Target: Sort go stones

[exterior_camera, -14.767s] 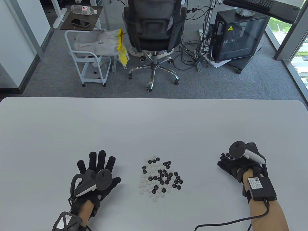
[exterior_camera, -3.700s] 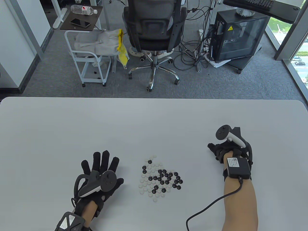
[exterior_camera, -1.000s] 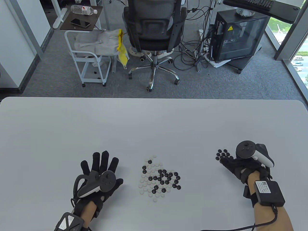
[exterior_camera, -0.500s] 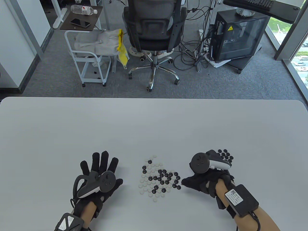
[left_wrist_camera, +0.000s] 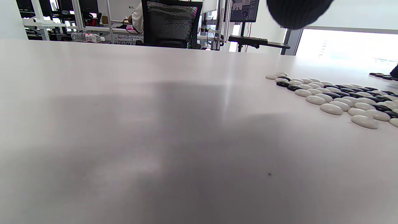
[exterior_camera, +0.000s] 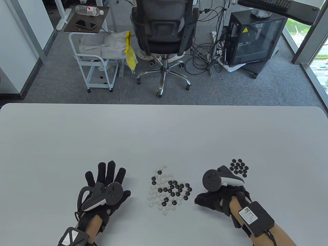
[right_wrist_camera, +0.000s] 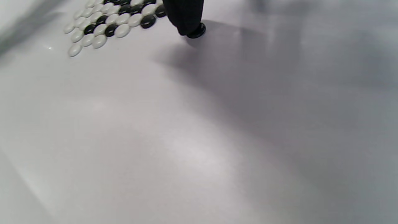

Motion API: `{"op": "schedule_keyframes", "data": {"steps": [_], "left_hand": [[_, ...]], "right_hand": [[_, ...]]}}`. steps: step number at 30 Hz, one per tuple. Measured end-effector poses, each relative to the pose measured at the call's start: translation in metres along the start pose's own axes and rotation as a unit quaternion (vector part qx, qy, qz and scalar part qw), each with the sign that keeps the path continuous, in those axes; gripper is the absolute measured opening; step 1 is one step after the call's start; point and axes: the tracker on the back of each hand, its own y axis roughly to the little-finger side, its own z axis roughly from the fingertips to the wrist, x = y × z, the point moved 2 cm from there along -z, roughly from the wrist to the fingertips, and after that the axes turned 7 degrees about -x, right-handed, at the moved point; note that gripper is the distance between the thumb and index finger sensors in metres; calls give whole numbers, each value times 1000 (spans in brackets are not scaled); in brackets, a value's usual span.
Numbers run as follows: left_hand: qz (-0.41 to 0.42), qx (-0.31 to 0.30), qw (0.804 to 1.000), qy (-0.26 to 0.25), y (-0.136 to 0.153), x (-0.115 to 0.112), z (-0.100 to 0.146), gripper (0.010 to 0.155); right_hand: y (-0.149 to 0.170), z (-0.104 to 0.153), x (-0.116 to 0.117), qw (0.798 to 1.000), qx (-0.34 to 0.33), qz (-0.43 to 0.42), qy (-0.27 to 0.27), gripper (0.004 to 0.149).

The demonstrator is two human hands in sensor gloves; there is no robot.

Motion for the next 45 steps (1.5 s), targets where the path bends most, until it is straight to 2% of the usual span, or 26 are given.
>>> {"op": "schedule_keyframes", "data": {"steps": [5,10,22,33,37,41,45], "left_hand": [[-1,0,1000,0,0,0,0,85],[0,0,1000,0,0,0,0,84],[1,0,1000,5,1,-2,-2,85],[6,3,1000,9,2,-2,-2,84],[6,2,1000,8,2,-2,-2,85],[5,2,1000,8,2,-2,-2,85],[3,2,1000,7,2,-1,-2,85]], "right_hand": [[64,38,-5,994,102,-26,40,67],[102,56,-5,985,146,-64,67,66],[132,54,-14,973,175,-110,103,66],[134,49,-24,970,185,-114,109,68],[127,51,-33,969,168,-129,131,69],[105,48,-45,974,129,-123,143,70],[74,36,-47,985,84,-105,109,71]]}}
